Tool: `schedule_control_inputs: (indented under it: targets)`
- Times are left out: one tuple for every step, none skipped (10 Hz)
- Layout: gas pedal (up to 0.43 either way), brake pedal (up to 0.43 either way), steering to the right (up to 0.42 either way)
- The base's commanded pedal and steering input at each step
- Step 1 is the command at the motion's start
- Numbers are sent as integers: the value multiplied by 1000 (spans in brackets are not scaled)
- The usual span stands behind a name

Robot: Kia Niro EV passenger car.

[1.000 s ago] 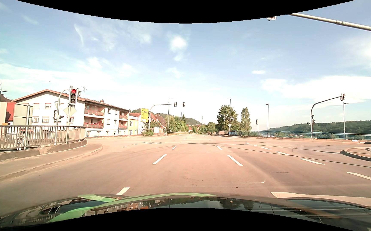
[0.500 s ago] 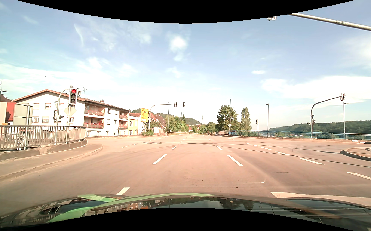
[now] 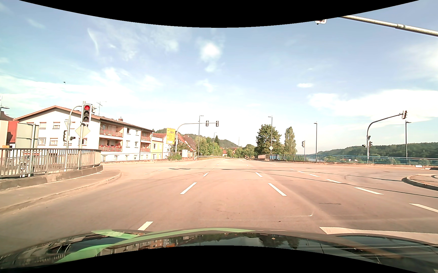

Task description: Follow the waypoints while adhering to traffic rules and regulations

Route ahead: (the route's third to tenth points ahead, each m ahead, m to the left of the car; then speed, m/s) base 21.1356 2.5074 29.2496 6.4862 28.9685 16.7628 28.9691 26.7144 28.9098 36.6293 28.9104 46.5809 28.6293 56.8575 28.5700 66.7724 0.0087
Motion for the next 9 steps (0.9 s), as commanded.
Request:
schedule_control_inputs:
  targets:
    - [0,165,-8]
    - [0,171,-8]
    - [0,177,-8]
    - [0,183,-8]
    - [0,183,-8]
    - [0,183,-8]
    - [0,189,-8]
    - [0,189,-8]
    - [0,189,-8]
